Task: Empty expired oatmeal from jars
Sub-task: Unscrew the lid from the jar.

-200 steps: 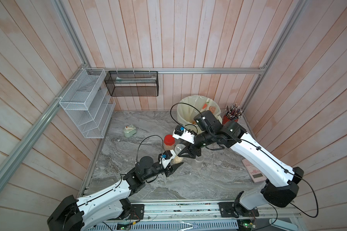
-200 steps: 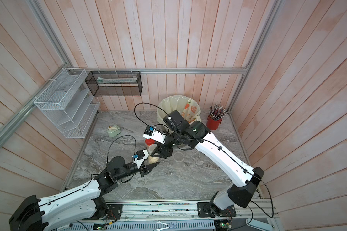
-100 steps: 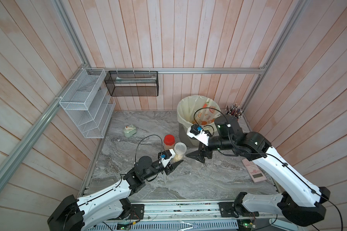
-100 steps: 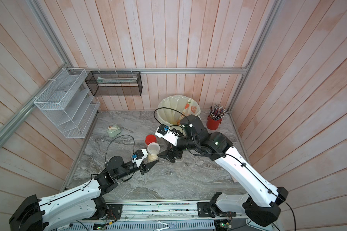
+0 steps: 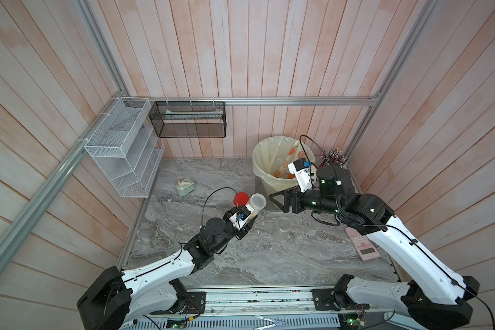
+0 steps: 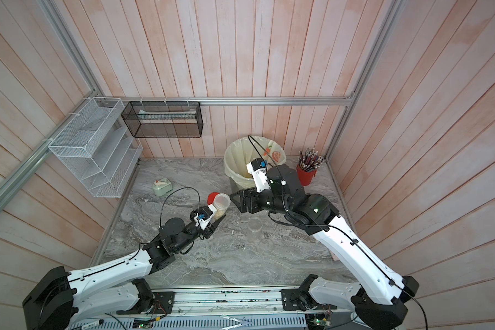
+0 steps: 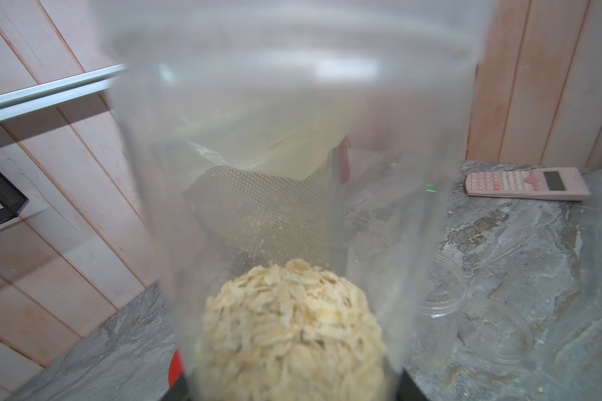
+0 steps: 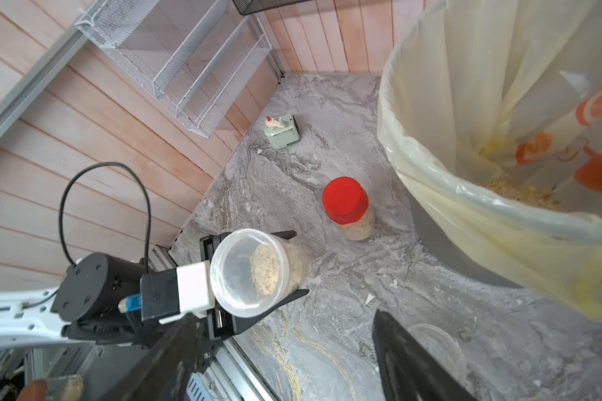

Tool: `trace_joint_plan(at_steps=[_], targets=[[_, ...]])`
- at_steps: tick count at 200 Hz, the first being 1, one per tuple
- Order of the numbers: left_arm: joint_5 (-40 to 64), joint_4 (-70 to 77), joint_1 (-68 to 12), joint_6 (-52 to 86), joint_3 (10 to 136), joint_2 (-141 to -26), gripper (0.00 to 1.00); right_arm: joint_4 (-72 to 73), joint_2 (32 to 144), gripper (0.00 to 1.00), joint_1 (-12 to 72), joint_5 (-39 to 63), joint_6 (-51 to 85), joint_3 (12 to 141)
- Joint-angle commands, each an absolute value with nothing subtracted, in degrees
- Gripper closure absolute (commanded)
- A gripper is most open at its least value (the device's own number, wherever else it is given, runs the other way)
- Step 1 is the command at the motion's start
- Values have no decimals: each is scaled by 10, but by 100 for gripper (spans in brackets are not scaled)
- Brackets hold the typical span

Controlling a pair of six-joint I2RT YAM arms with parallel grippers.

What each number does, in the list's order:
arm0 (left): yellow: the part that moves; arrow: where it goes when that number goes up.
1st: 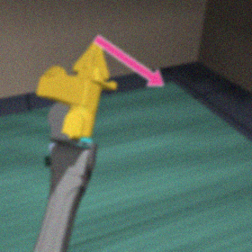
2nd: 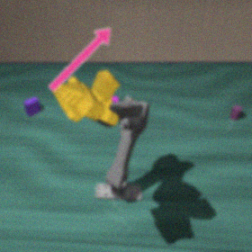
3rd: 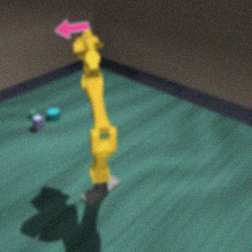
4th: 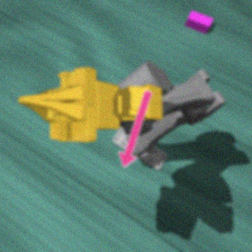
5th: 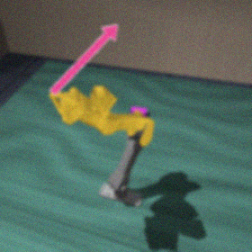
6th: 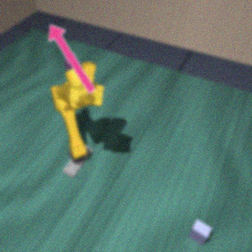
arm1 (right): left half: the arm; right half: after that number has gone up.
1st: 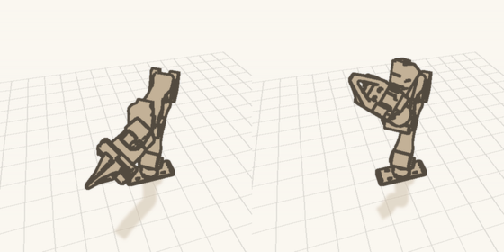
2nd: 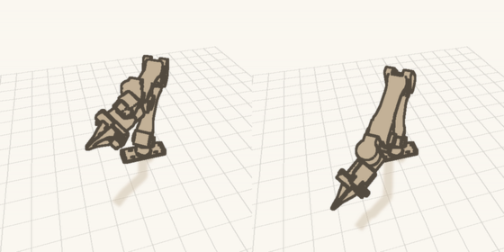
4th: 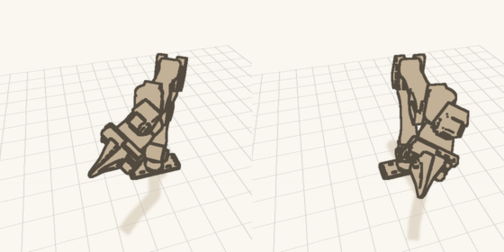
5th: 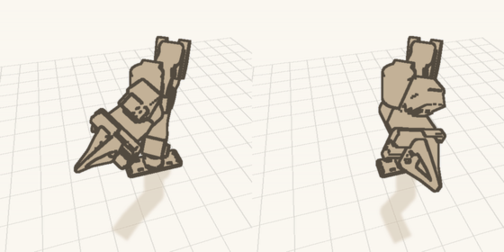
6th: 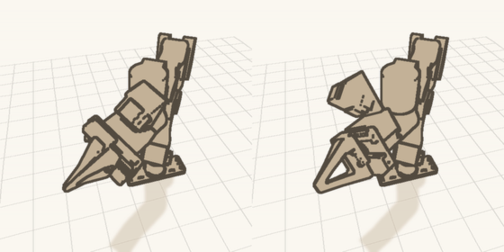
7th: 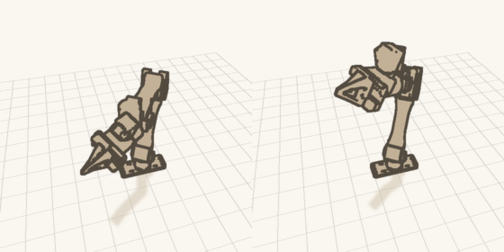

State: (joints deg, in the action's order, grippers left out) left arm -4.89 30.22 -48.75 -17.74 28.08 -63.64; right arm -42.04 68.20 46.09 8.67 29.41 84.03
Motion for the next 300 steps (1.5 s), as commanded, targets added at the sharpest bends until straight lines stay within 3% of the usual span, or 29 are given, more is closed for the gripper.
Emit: trace_joint_plan(at_steps=[1,105,300], targets=[[-85,326,-493,-203,302,-644,100,-434,713,18,483,36,382,870],[-103,326,-497,-227,312,-673,100,-443,761,16,506,19,395,890],[-104,328,-496,-221,296,-661,100,-513,837,28,536,-18,347,957]])
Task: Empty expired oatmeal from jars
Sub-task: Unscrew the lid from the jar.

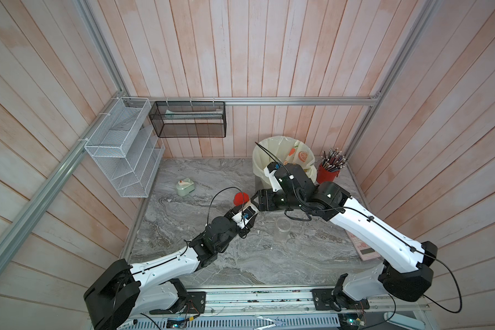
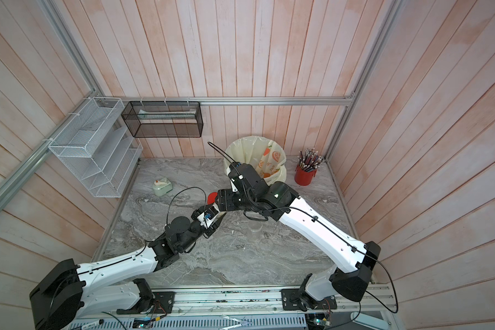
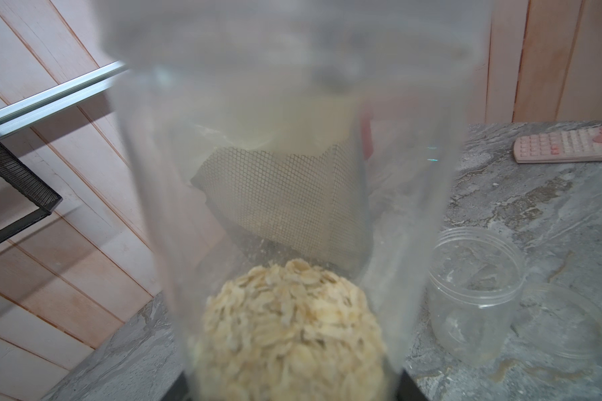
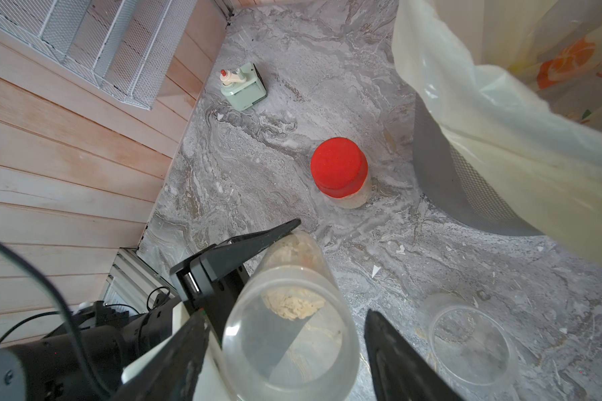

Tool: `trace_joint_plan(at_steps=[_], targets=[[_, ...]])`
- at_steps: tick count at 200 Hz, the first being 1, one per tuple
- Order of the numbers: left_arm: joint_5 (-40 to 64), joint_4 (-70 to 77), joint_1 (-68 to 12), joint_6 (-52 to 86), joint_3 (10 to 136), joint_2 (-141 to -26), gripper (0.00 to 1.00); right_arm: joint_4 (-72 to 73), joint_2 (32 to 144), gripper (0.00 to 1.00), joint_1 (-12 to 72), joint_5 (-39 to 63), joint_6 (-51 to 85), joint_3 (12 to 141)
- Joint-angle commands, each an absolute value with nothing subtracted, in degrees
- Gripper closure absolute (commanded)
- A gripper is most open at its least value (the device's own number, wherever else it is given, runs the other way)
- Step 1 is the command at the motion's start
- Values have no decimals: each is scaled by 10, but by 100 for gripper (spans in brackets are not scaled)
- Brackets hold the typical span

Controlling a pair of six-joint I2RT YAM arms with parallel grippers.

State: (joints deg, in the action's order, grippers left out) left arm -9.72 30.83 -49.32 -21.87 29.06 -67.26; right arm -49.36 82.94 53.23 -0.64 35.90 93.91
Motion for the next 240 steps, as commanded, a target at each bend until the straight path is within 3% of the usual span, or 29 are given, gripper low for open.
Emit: trace_joint_plan(at_steps=[1,30,75,107,147,201,240], targets=[[-104,328,-496,-221,296,-661,100,-513,837,28,537,-18,347,958],[-105,329,-497,-220,293,-657,100,-513,838,31,537,-17,345,960],[-88,334,-496,-209,283,-645,100,-517,842,47,540,-9,322,963],[15,349,-475,-154,257,-618,100,-491,818,54,546,-1,234,964],[144,389,-442,-76,232,-611,100,-509,812,64,523,134,85,973],[178,397,-440,-65,229,-634,100,-536,811,65,509,279,-72,972],[191,400,-434,-60,218,-629,100,-577,816,64,488,304,-160,978]])
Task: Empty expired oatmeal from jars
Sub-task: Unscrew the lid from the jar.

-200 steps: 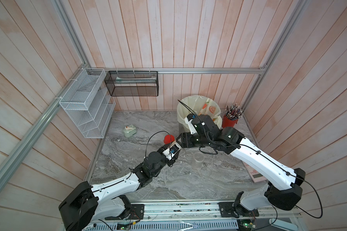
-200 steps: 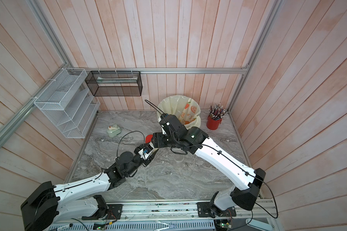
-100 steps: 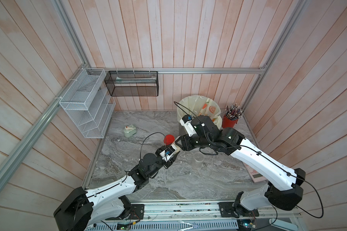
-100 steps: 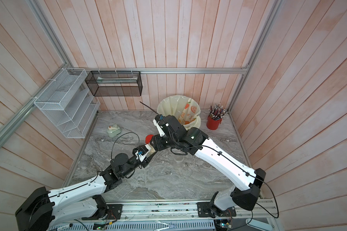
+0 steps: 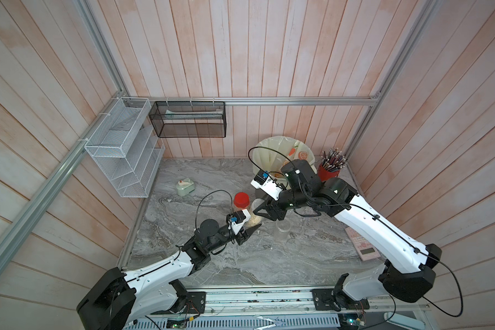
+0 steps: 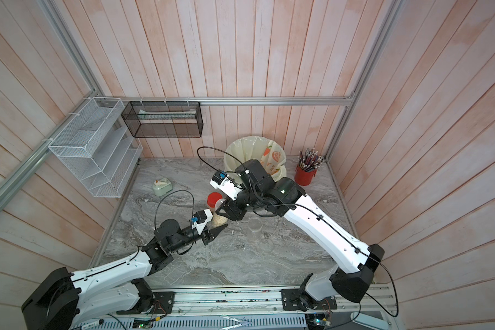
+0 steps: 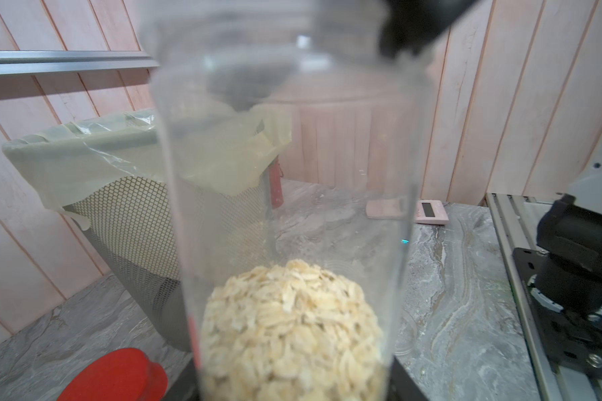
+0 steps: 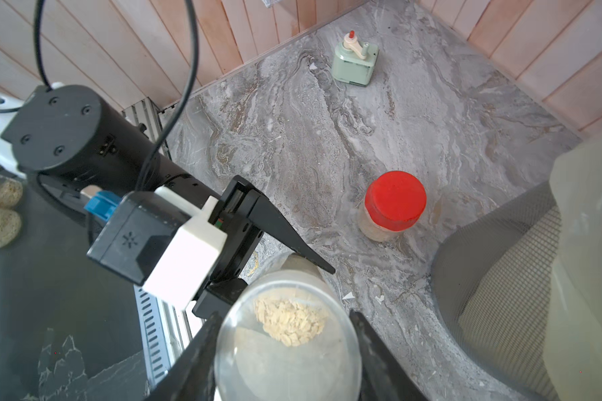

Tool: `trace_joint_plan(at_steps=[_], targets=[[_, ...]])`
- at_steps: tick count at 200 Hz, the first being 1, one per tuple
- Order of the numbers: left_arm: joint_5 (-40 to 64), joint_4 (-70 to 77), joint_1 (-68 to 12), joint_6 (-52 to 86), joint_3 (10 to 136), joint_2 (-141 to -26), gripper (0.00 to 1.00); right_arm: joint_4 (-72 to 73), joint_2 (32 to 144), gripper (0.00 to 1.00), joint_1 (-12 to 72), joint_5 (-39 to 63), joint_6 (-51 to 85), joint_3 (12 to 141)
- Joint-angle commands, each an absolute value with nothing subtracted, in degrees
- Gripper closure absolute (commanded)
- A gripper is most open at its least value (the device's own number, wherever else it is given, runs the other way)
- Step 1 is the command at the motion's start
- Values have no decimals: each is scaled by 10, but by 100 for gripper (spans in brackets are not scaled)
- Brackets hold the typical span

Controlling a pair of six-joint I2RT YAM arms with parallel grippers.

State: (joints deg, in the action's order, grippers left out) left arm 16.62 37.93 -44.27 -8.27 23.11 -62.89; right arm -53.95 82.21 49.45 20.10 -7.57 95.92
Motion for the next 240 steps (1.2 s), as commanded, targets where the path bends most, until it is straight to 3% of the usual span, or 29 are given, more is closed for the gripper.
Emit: trace_joint_plan(at_steps=[1,94,138,191,240], targets=[[192,400,-434,-60,218,-629,100,-577,816,64,487,305,-163,978],[220,396,-422,-58,207,-634,100,-619,847,63,451,323,-270,1003],[222,393,-423,-56,210,-629,100,-617,855,51,451,316,-284,1017],[215,387,-423,-62,218,-616,100,-561,822,25,450,306,-283,979],[206,393,-423,-61,220,-615,100,-523,786,10,450,281,-266,937]])
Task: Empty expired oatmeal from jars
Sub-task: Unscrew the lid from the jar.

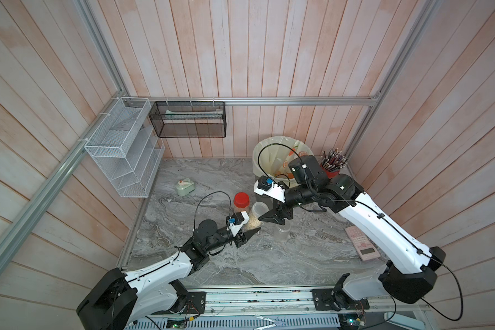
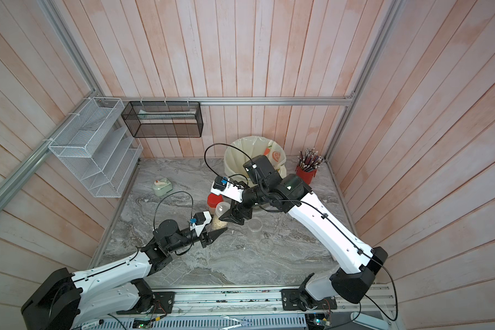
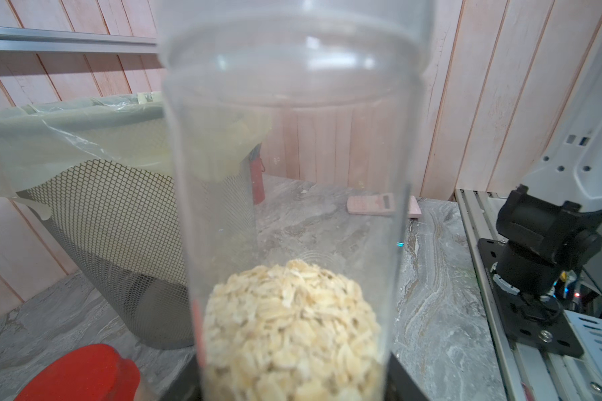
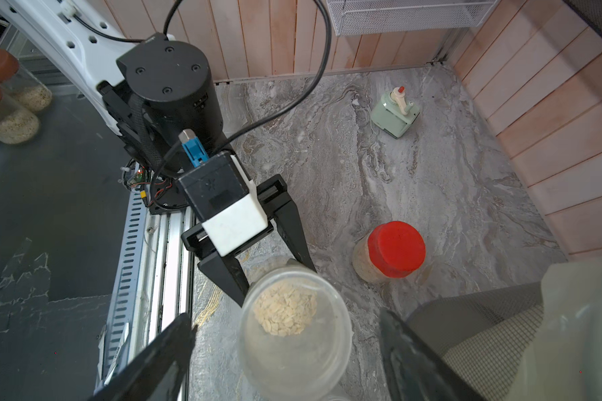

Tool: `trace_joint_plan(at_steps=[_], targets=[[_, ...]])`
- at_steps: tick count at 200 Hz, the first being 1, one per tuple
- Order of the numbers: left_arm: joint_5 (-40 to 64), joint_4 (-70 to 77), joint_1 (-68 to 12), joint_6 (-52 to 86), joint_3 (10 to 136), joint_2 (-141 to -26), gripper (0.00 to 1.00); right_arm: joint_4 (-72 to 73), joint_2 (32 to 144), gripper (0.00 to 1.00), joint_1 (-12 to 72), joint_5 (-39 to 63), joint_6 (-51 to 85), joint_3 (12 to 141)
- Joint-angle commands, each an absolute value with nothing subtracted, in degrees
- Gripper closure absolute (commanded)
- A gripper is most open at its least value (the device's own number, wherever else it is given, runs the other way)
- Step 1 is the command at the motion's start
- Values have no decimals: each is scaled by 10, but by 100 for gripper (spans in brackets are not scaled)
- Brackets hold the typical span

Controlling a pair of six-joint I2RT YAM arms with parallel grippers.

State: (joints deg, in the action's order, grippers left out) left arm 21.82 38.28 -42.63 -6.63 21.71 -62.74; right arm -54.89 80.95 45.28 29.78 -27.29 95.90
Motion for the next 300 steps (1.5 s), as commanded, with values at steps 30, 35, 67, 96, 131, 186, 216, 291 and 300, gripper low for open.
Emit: trace_joint_plan(at_steps=[30,35,67,96,131,186,216,291,300], targets=[[190,389,-423,-61,220,-603,100,-460,735,8,450,254,-227,887],[184,387,-423,-63,220,-601,100,-444,724,8,449,245,-216,877],[151,362,-423,-79,231,-594,100,-356,663,9,444,187,-100,811],[112,343,-424,-101,241,-589,100,-348,651,15,444,150,41,813],[66,325,-432,-130,251,-582,100,-402,692,21,450,130,234,855],[-3,308,-469,-172,267,-597,100,-506,785,21,508,49,360,970],[-10,310,-475,-176,269,-598,100,-544,824,19,526,16,361,1007],[-19,302,-475,-179,265,-591,100,-551,845,21,544,7,359,1006],[-20,302,-475,-180,264,-591,100,-551,847,22,546,8,359,1006]])
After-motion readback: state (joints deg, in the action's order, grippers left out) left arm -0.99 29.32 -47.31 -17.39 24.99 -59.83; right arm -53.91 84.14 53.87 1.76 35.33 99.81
